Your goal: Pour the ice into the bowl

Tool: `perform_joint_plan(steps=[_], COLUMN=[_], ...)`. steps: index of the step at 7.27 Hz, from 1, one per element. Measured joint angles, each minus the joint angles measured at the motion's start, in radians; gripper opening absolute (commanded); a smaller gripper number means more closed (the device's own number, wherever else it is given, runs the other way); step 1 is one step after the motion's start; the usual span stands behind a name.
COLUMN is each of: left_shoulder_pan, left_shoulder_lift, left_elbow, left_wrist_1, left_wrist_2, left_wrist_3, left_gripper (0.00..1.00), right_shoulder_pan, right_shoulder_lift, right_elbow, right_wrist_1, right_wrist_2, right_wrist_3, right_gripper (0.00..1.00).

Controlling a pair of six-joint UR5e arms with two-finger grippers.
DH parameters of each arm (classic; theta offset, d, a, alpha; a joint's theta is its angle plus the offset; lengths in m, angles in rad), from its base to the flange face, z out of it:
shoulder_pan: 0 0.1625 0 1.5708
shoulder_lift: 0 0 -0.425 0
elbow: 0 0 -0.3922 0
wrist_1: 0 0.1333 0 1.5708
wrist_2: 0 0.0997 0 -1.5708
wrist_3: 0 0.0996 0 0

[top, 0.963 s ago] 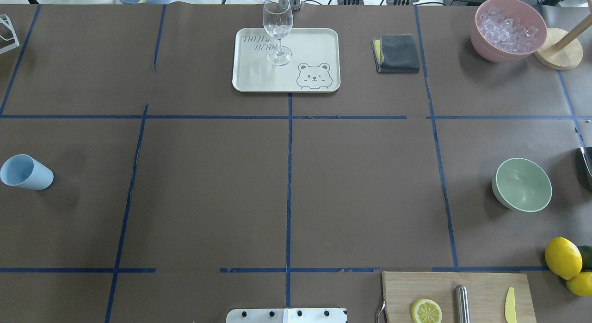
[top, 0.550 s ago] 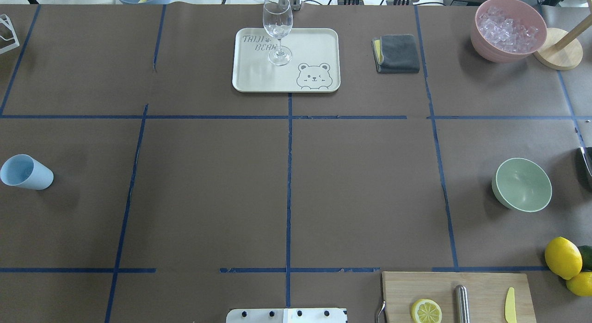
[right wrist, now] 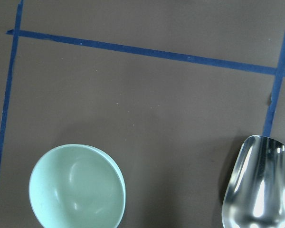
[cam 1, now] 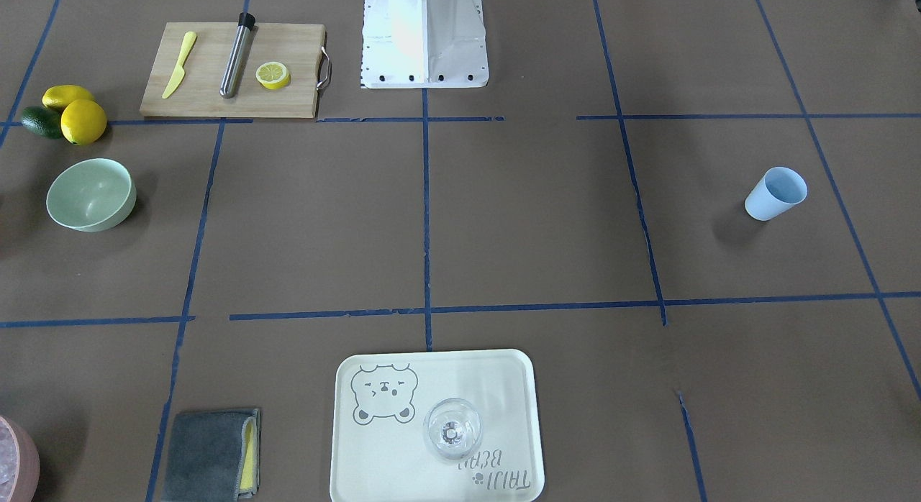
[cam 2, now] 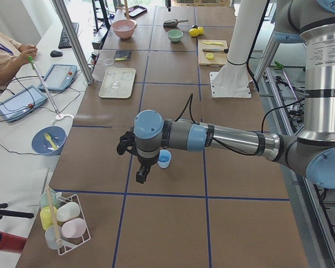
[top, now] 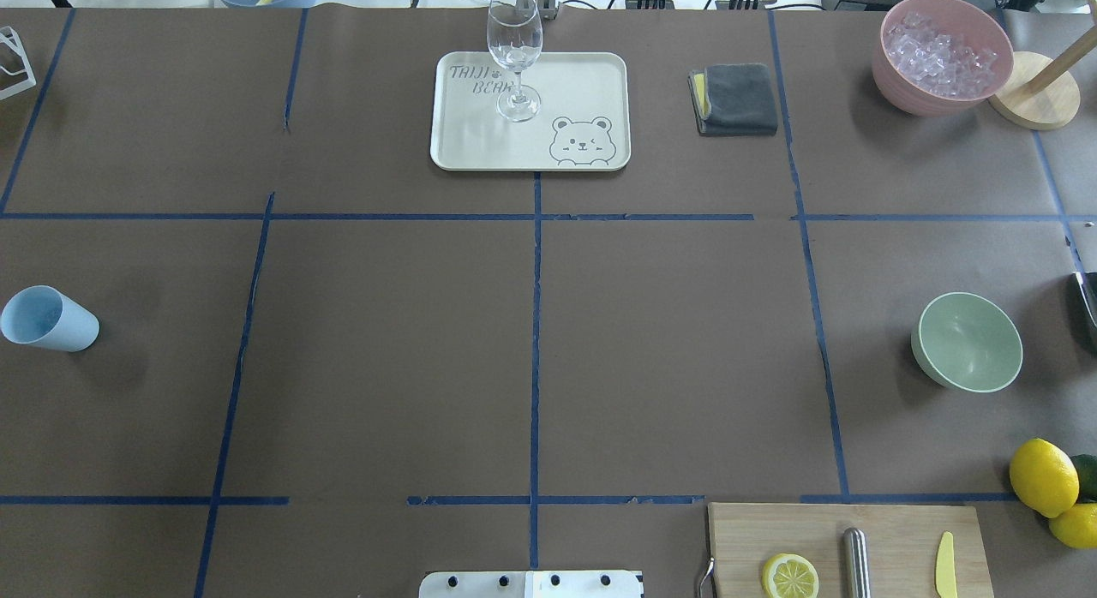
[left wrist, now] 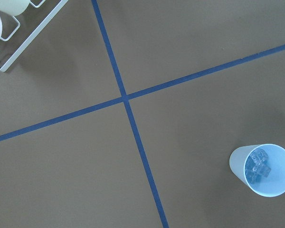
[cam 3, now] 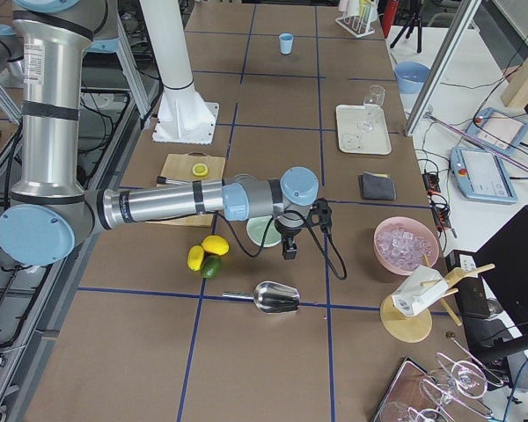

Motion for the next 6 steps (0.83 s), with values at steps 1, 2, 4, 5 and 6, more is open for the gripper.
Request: perform_joint_plan(steps=[1, 2, 4, 5, 6], left_shoulder_pan=[0.000, 0.000, 0.000, 0.000, 0.000], left_shoulder_lift=[-0.002, -0.003, -0.003, -0.003, -0.003], left_elbow=[-0.001, -0.004, -0.005, -0.006, -0.007], left_wrist_1=[-0.001, -0.001, -0.002, -0.002, -0.002], left_wrist_2=[0.000, 0.000, 0.000, -0.001, -0.002], left_wrist_3=[-0.001, -0.002, -0.003, -0.002, -0.002], left_gripper=[1.00, 1.00, 1.00, 1.00, 1.00], right_shoulder_pan=[-0.078, -0.155, -0.251, -0.280, -0.302], right_shoulder_lift=[-0.017, -0.049, -0.121, -0.133, -0.133], right_elbow=[0.001, 0.000, -0.010, -0.036, -0.066], right_wrist_1=[0.122, 0.268, 0.448, 0.485, 0.518], right_wrist_2=[-0.029, -0.079, -0.172, -0.195, -0.205], right_wrist_3=[0.175, 0.338, 0.481, 0.497, 0.504], right_gripper=[1.00, 0.98, 0.94, 0.93, 0.92])
